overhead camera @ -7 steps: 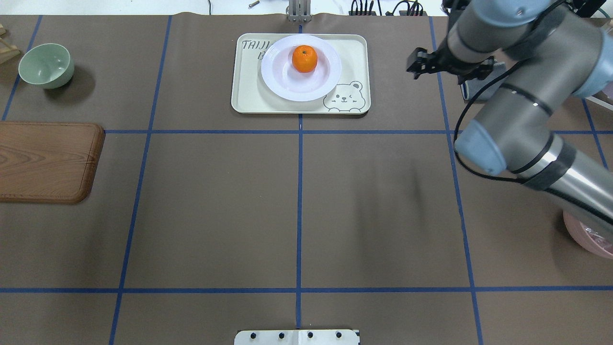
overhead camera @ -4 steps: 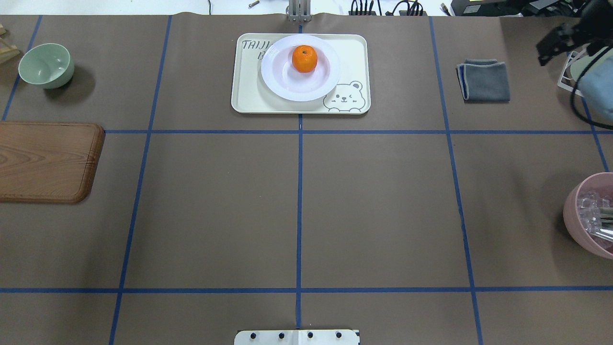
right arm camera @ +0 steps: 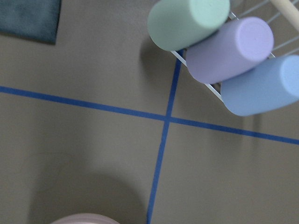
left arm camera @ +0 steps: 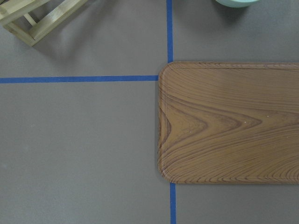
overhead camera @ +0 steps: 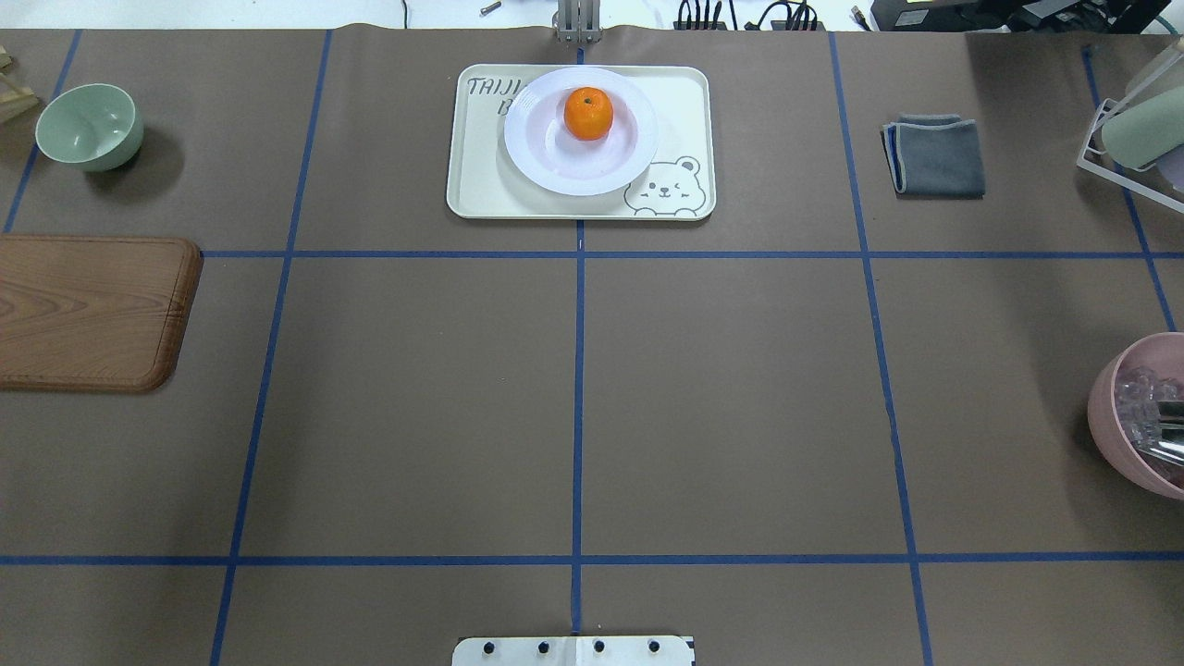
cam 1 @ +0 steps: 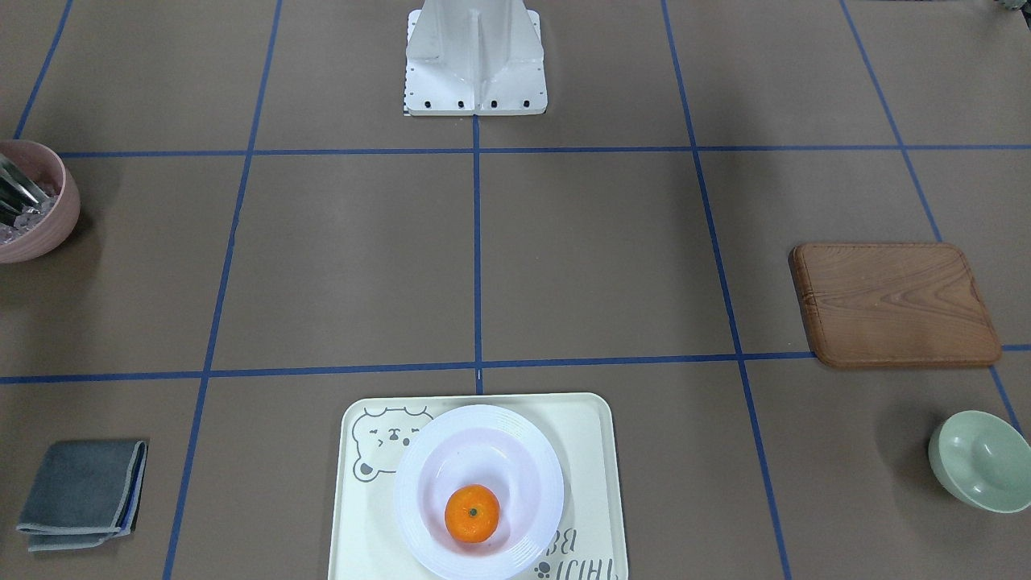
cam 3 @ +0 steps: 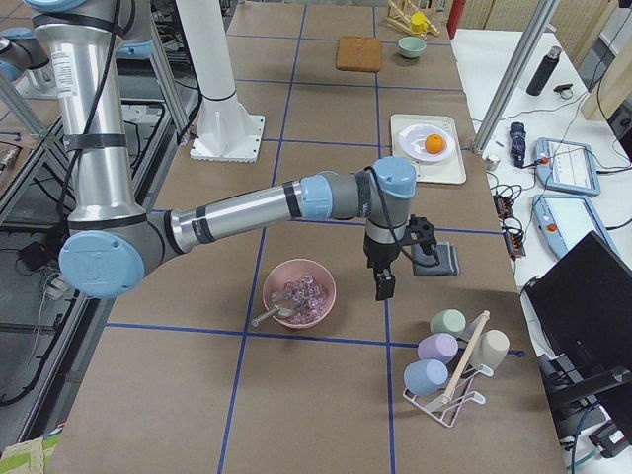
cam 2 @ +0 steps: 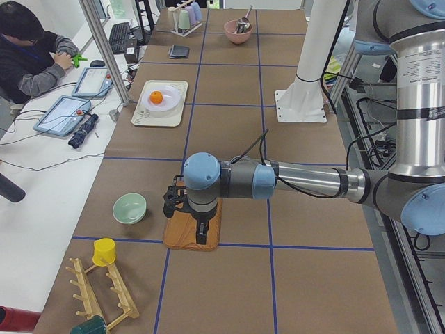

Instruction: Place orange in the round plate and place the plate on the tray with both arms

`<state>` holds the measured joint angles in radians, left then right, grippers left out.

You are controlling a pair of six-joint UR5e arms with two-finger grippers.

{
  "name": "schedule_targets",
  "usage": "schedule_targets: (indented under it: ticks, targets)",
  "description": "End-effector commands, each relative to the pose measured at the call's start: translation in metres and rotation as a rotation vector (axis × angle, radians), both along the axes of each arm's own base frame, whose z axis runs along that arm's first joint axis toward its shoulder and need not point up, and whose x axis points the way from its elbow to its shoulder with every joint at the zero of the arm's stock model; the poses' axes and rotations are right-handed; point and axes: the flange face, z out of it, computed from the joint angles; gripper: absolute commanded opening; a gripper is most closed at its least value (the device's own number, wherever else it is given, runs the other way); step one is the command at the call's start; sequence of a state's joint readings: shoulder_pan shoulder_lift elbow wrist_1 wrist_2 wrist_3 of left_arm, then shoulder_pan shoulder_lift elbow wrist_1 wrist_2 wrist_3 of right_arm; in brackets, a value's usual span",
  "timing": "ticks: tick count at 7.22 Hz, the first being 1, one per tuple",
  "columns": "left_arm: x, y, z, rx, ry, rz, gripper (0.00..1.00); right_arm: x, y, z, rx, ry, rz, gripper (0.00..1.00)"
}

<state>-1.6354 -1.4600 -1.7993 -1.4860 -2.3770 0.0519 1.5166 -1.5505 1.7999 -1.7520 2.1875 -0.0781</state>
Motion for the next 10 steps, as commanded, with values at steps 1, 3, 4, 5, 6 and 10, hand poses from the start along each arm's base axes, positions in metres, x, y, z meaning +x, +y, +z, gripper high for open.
schedule_targets:
  ticks: [1,3,4,5,6,10]
  targets:
    - [0.001,0.001,-0.004,0.008,0.005,0.002,0.98,0.025,0.055,0.047,-0.033,0.006,0.009,1.00]
    - [0.000,0.003,0.006,-0.022,0.002,-0.007,0.98,0.025,0.059,0.064,-0.078,0.003,0.022,1.00]
    - [-0.003,0.005,0.007,-0.010,0.006,-0.012,0.98,0.024,0.060,0.064,-0.078,-0.009,0.022,1.00]
    - [-0.003,0.011,0.013,-0.028,0.012,-0.016,0.98,0.022,0.060,0.064,-0.080,-0.028,0.022,1.00]
    - [-0.004,0.013,0.016,-0.034,0.006,-0.018,0.98,0.022,0.060,0.064,-0.080,-0.028,0.022,1.00]
    - [-0.004,0.020,0.017,-0.031,0.003,-0.013,0.98,0.022,0.070,0.079,-0.050,-0.031,0.019,1.00]
